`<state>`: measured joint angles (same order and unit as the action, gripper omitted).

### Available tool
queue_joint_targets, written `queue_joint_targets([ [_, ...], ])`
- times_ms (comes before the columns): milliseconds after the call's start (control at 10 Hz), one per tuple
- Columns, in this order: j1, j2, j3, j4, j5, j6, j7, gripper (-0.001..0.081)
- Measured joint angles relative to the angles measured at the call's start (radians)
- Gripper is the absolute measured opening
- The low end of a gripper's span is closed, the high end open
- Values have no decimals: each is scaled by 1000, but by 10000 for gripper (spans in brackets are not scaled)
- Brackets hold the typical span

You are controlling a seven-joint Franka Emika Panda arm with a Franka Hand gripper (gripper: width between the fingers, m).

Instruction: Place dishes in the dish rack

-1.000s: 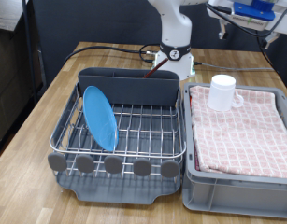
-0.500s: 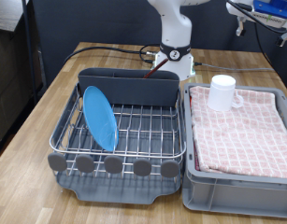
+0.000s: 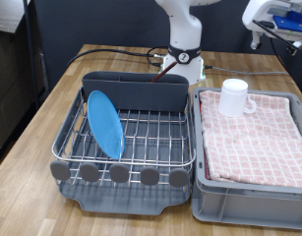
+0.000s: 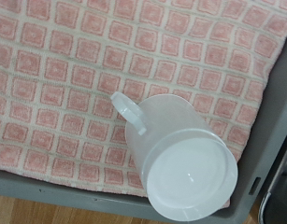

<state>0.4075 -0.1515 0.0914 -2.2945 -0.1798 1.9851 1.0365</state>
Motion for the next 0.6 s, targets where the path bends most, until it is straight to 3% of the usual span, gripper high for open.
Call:
queue_joint_targets([
  [300, 12, 21, 9, -72, 7, 113, -148, 803],
  [600, 12, 26, 8, -41, 3, 50, -154, 803],
])
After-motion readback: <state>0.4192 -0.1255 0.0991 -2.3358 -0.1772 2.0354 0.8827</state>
